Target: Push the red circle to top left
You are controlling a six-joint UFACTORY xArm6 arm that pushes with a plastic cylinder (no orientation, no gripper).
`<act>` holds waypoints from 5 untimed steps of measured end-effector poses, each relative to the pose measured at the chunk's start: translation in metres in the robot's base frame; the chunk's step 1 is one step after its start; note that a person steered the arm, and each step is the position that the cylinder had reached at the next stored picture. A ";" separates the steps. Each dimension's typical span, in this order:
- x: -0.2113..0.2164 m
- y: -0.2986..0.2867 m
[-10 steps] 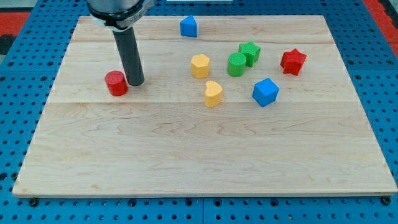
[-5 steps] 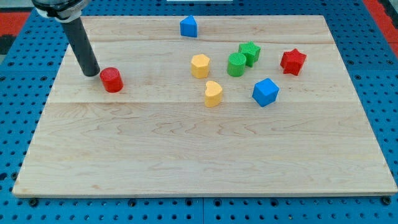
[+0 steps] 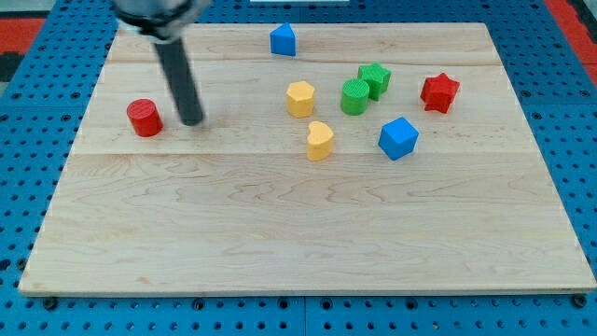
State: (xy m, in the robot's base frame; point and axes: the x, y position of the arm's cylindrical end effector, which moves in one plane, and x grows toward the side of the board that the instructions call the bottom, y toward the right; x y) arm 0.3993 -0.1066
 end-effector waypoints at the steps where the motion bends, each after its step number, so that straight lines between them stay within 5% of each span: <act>1: 0.027 -0.021; 3: -0.042 -0.098; 4: -0.018 -0.054; 5: -0.024 -0.121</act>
State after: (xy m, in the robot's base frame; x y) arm 0.3758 -0.2275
